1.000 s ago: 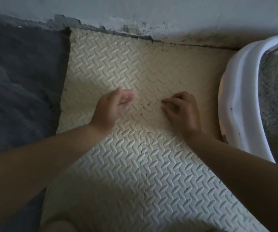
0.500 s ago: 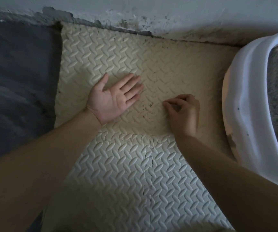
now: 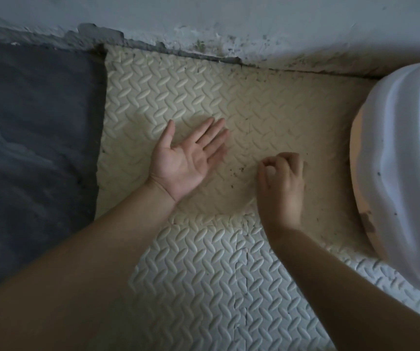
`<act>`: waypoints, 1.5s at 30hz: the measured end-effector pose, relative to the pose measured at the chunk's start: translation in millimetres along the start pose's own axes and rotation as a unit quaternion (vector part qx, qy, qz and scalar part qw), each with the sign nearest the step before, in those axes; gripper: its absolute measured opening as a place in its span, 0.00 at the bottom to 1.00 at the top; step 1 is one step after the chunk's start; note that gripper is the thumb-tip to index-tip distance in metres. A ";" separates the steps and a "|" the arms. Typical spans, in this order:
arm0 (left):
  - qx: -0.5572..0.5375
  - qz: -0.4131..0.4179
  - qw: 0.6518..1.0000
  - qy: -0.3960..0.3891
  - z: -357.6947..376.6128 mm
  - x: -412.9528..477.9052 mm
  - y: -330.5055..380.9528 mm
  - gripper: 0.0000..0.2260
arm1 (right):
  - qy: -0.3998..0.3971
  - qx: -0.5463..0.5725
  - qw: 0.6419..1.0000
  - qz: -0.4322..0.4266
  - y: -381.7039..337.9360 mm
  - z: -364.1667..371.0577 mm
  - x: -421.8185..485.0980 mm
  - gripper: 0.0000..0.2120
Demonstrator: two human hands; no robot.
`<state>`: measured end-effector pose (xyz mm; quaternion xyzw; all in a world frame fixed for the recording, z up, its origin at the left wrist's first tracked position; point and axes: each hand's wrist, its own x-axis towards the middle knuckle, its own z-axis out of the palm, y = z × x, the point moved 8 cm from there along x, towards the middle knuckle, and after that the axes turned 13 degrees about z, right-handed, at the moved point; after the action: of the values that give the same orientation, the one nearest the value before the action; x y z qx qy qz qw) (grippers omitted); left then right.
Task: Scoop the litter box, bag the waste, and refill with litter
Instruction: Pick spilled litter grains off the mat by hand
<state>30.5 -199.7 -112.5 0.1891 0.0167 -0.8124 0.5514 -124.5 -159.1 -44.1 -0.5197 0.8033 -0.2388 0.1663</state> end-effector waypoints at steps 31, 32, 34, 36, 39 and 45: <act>-0.037 -0.039 0.998 -0.040 5.3 -5.6 -13.3 0.35 | 0.009 0.124 0.983 0.136 30.1 0.4 -35.7 0.15; -0.035 -0.041 0.998 -0.043 5.9 -5.4 -13.4 0.36 | 0.005 0.120 0.983 0.136 29.3 1.4 -31.9 0.15; -0.031 -0.044 0.997 -0.047 6.4 -4.4 -14.4 0.36 | -0.003 0.110 0.986 0.124 23.2 4.8 -24.1 0.15; -0.029 -0.046 0.997 -0.050 6.1 -3.2 -15.5 0.36 | -0.013 0.112 0.986 0.119 18.0 10.6 -17.9 0.14; -0.026 -0.048 0.997 -0.055 5.1 -2.6 -16.3 0.36 | -0.012 0.100 0.988 0.115 15.2 17.5 -14.2 0.12; -0.027 -0.049 0.997 -0.061 4.5 -2.8 -16.7 0.37 | -0.009 0.104 0.985 0.139 17.5 21.8 -13.7 0.07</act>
<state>15.0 -191.8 -110.4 0.1236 0.0141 -0.8479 0.5154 -121.0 -145.2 -71.7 -0.3854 0.8369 -0.2908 0.2579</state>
